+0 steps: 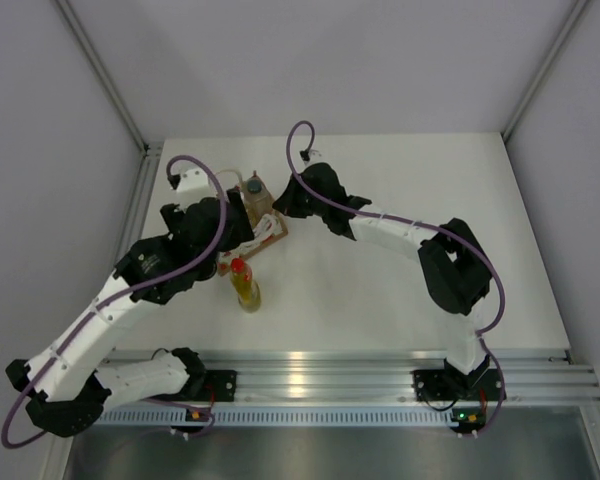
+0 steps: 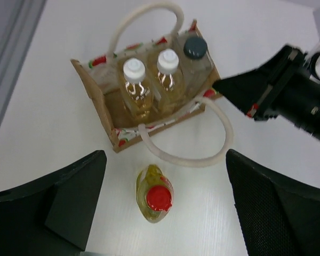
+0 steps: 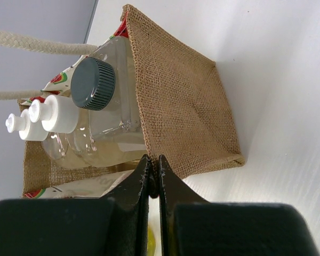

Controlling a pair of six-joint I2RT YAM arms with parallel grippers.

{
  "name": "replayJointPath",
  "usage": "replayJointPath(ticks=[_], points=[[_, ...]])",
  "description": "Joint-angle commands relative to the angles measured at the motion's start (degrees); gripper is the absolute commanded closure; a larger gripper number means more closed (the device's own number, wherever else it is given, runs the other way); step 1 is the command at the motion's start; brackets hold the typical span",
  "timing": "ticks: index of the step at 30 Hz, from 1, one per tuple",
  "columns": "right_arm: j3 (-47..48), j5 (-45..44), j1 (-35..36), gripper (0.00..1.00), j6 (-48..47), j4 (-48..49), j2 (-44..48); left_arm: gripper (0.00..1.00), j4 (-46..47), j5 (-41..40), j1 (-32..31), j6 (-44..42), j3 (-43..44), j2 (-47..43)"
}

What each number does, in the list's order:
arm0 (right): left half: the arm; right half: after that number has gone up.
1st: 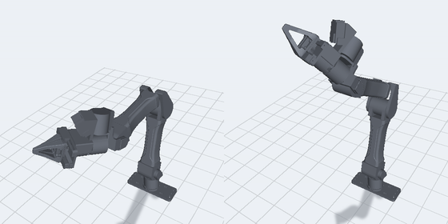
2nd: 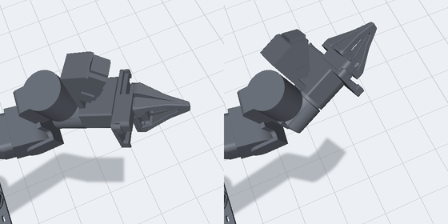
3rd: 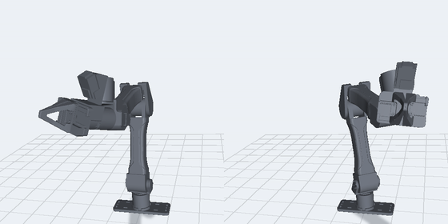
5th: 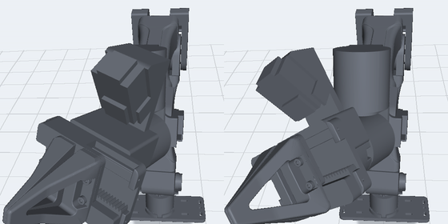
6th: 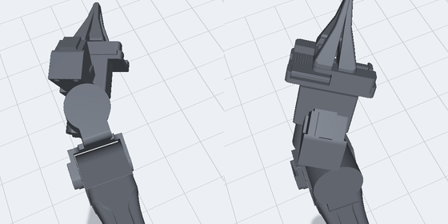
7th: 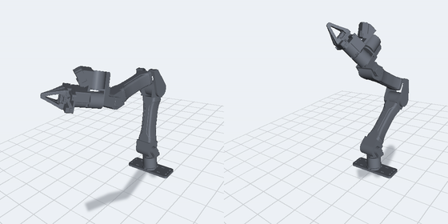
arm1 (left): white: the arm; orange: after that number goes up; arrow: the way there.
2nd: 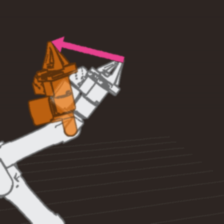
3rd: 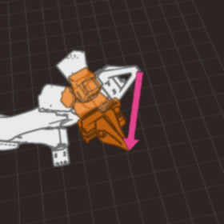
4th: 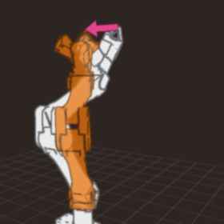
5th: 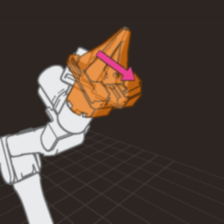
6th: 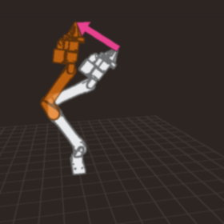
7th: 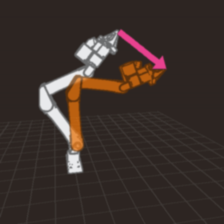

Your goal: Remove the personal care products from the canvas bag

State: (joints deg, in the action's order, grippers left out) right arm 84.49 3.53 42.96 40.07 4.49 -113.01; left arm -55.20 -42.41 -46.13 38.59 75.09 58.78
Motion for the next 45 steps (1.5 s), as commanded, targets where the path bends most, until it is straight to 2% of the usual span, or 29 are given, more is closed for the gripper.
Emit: replayJointPath(ticks=[1,6,9,10,12,19,23,26,33,38,44,45], points=[[1.73,0.51,1.69,1.00,0.18,-0.98,-0.45,0.02,-0.26,-10.14,1.65,-2.02,6.20,1.76],[0.77,1.13,1.78,1.00,0.97,0.60,0.07,0.02,0.61,-7.43,12.28,0.96,9.90,10.11],[-0.99,1.13,1.69,1.00,1.41,2.18,1.39,0.02,3.95,-1.47,18.87,-0.09,10.25,14.41],[-1.69,1.13,1.69,1.00,1.58,3.06,1.91,0.03,5.70,3.60,20.62,-0.53,10.43,15.56],[-2.22,1.22,1.78,1.00,1.76,3.50,2.27,0.04,6.42,6.37,23.97,-0.53,10.60,18.28],[-4.59,2.97,1.69,1.00,2.38,6.40,3.41,0.20,12.84,12.44,27.40,-2.20,8.32,22.77],[-4.95,3.68,1.78,1.00,2.38,7.02,3.50,0.21,12.84,13.14,27.58,-1.76,8.32,25.84],[-4.95,3.77,1.78,1.00,2.38,7.11,3.59,0.28,12.75,12.54,27.58,-1.85,7.44,27.17],[-5.65,3.50,1.78,1.00,1.76,7.20,4.47,0.29,13.10,11.21,27.67,-0.97,5.42,29.01],[-5.83,3.68,1.78,1.00,1.67,7.20,4.38,0.37,13.71,11.56,27.85,-1.15,5.42,30.95],[-6.35,3.59,1.78,1.00,1.15,7.20,4.29,0.41,14.07,11.65,28.64,-1.32,5.15,32.09],[-6.35,3.50,1.78,1.00,1.06,7.20,4.46,0.44,14.07,11.74,28.73,-1.32,5.07,32.18]])
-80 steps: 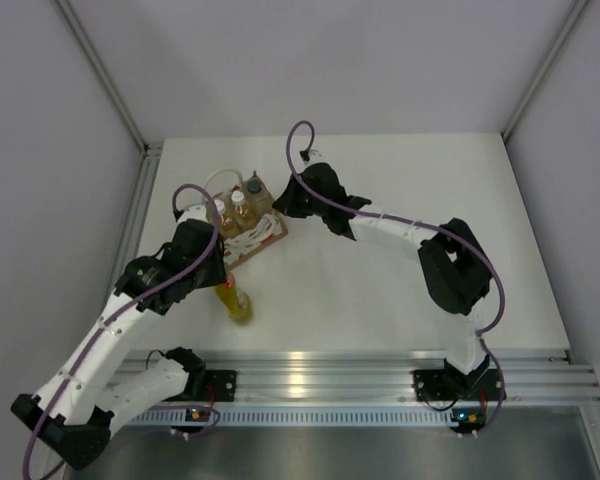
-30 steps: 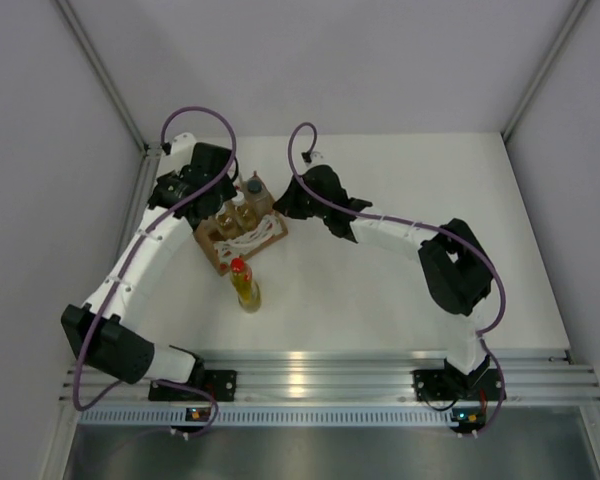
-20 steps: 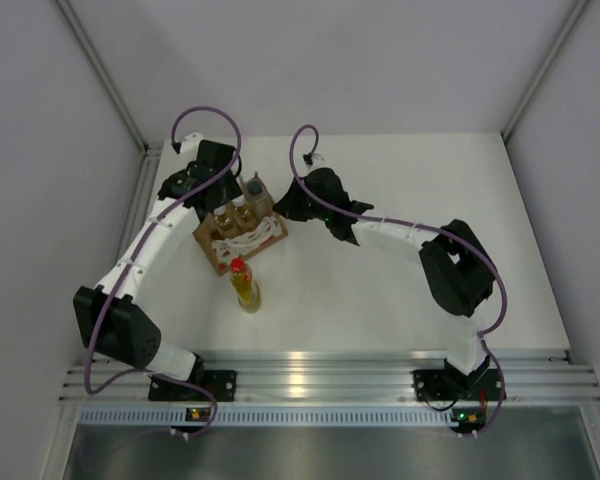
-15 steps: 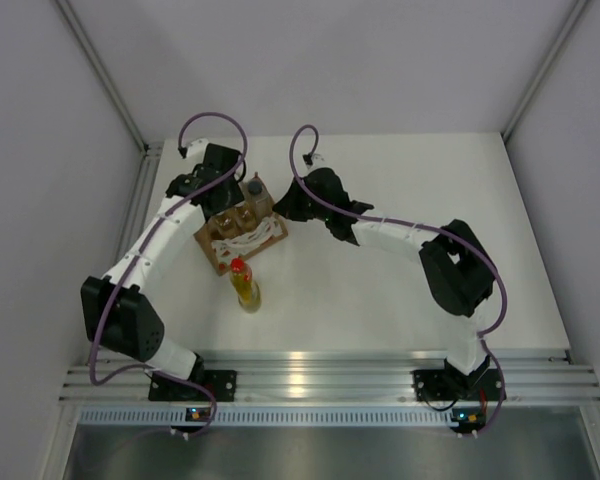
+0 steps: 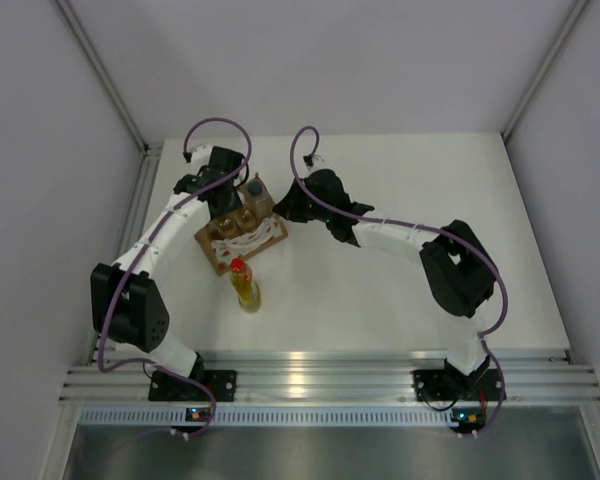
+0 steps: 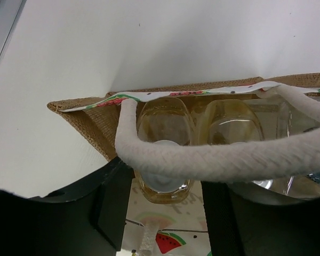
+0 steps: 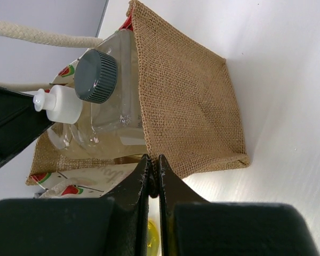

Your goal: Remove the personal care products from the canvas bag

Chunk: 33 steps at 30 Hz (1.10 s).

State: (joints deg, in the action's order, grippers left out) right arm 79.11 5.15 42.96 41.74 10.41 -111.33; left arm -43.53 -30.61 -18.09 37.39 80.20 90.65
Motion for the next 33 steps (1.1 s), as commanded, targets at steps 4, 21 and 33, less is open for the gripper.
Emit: replayJointPath(ticks=[4,21,33], points=[[-0.98,1.71,1.69,1.00,-1.04,1.19,3.05,0.55,2.57,0.46,0.86,-0.12,0.04,0.49],[-0.10,1.44,1.78,1.00,-1.48,0.22,2.43,1.00,2.31,4.51,0.86,-3.19,2.94,-3.90],[0.43,1.53,1.69,1.00,-1.31,-0.13,2.26,1.00,-0.59,8.63,0.86,-8.20,8.21,-8.39]])
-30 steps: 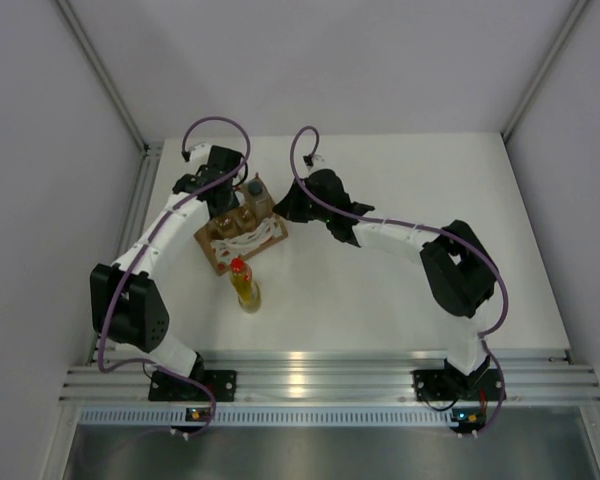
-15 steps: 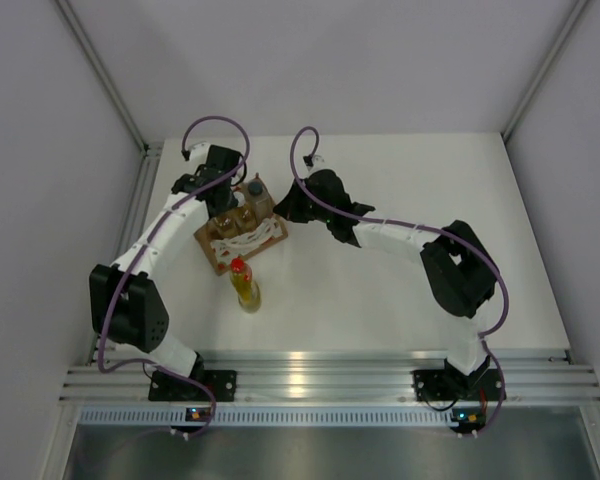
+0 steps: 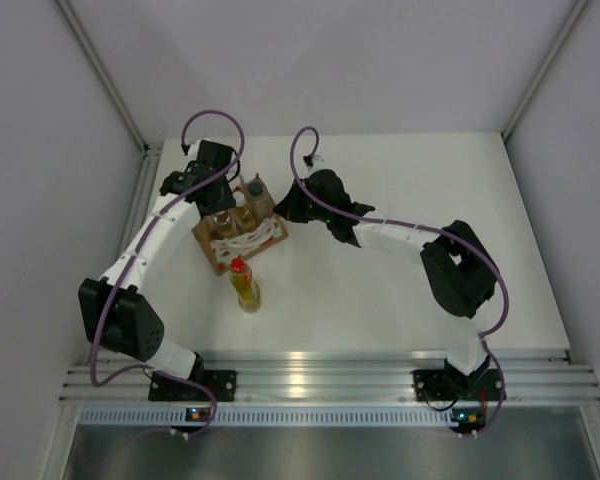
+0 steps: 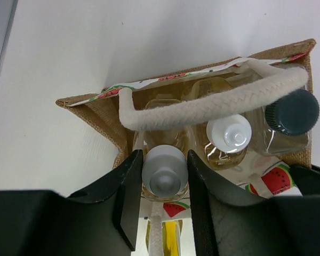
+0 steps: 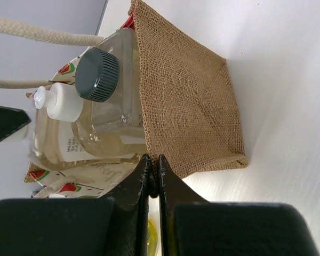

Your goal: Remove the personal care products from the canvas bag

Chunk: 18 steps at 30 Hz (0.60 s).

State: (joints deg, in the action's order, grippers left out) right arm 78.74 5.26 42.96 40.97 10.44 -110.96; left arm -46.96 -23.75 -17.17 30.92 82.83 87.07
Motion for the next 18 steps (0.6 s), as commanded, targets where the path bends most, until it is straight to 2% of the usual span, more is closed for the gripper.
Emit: replayJointPath(ticks=[1,18], points=[[0.89,1.34,1.78,1.00,-0.45,-0.24,1.88,1.00,2.23,2.12,-0.06,-2.08,6.55,-4.80],[1.59,1.16,1.60,1.00,-0.98,-1.21,1.53,1.00,-10.60,7.12,-0.15,-8.06,23.94,-10.42]])
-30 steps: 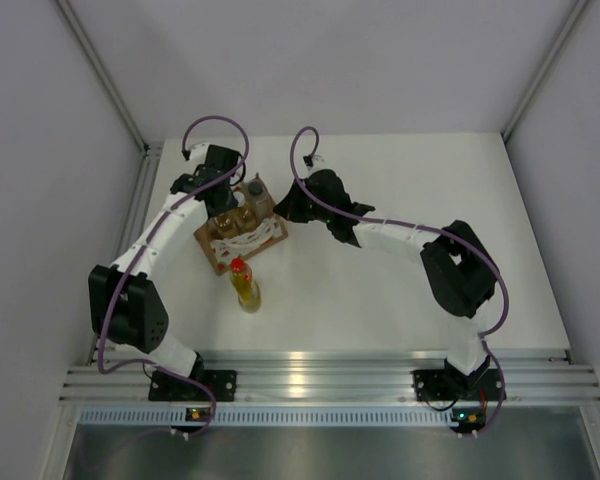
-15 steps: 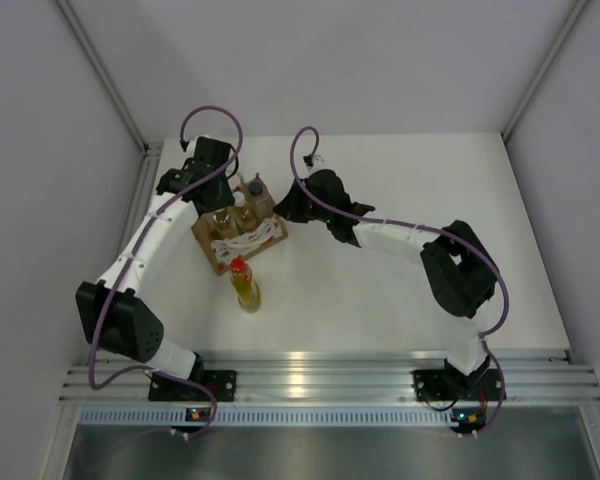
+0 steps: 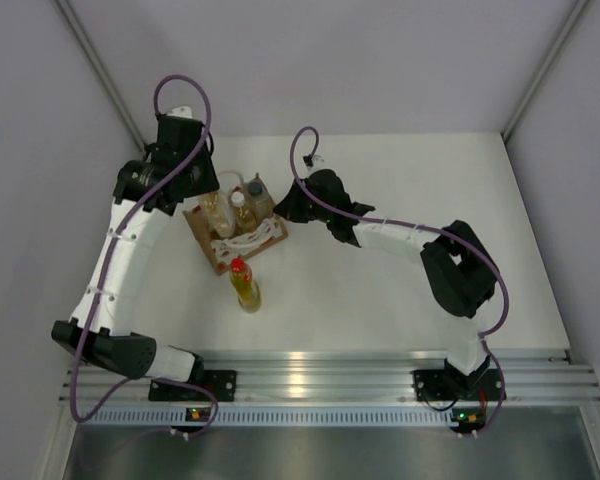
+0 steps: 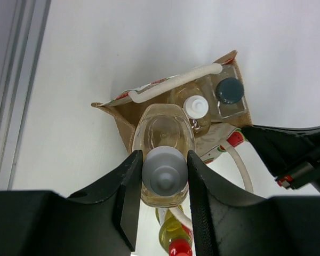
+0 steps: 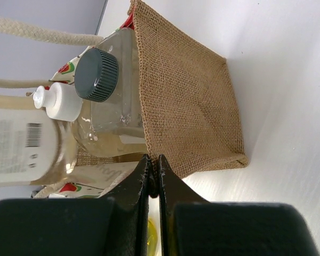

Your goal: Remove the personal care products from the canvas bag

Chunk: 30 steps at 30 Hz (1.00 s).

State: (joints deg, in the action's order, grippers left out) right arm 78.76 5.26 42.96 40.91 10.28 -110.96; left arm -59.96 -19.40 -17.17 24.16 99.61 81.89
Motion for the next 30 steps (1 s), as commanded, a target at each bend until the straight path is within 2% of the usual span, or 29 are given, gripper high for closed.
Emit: replayJointPath(ticks=[1,10,17,25,30], points=[[1.66,1.16,1.60,1.00,-0.92,-1.14,1.53,1.00,1.96,3.48,-0.15,-1.57,7.96,-5.51],[1.92,0.72,1.60,1.00,-1.18,-1.67,1.18,1.00,0.90,12.45,-0.15,-1.05,10.69,-9.28],[2.18,0.63,1.69,1.00,-1.09,-1.85,0.83,1.00,0.90,24.21,-0.15,-0.08,11.57,-11.04],[2.63,0.72,1.60,1.00,-1.18,-2.28,0.48,1.00,0.99,31.16,-0.15,0.62,12.71,-12.89],[2.98,0.54,1.60,1.00,-1.35,-2.55,0.48,1.00,0.99,33.46,-0.23,0.54,10.34,-13.68]])
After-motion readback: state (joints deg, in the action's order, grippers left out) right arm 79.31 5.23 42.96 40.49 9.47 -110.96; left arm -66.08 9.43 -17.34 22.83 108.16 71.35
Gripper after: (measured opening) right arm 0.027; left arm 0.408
